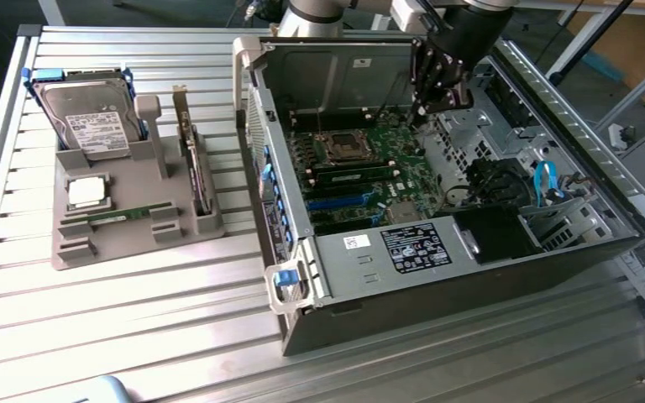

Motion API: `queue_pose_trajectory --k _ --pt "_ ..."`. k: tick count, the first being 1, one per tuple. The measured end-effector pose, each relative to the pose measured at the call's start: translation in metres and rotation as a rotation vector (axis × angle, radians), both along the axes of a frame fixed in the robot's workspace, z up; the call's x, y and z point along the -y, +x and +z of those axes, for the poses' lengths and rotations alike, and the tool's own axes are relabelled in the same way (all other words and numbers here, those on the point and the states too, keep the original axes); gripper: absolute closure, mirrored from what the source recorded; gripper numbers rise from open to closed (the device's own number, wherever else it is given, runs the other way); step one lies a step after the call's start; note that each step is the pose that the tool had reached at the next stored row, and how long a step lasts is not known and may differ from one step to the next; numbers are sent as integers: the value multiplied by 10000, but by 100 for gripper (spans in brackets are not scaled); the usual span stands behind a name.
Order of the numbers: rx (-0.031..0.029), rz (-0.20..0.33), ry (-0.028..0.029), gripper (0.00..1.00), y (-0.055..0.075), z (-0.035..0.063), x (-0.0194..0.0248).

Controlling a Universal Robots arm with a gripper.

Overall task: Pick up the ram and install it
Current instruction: 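Press down the ram until it locks into place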

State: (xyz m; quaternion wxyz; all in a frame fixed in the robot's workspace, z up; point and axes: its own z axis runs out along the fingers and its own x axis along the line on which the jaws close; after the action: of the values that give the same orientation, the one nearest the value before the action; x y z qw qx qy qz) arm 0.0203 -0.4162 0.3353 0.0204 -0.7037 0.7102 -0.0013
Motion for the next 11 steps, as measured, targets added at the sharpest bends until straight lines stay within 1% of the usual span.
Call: queue_pose_trajectory --k 5,11 --pt "0 0 0 90 87 0 0" --pt "0 0 -2 90 92 0 0"
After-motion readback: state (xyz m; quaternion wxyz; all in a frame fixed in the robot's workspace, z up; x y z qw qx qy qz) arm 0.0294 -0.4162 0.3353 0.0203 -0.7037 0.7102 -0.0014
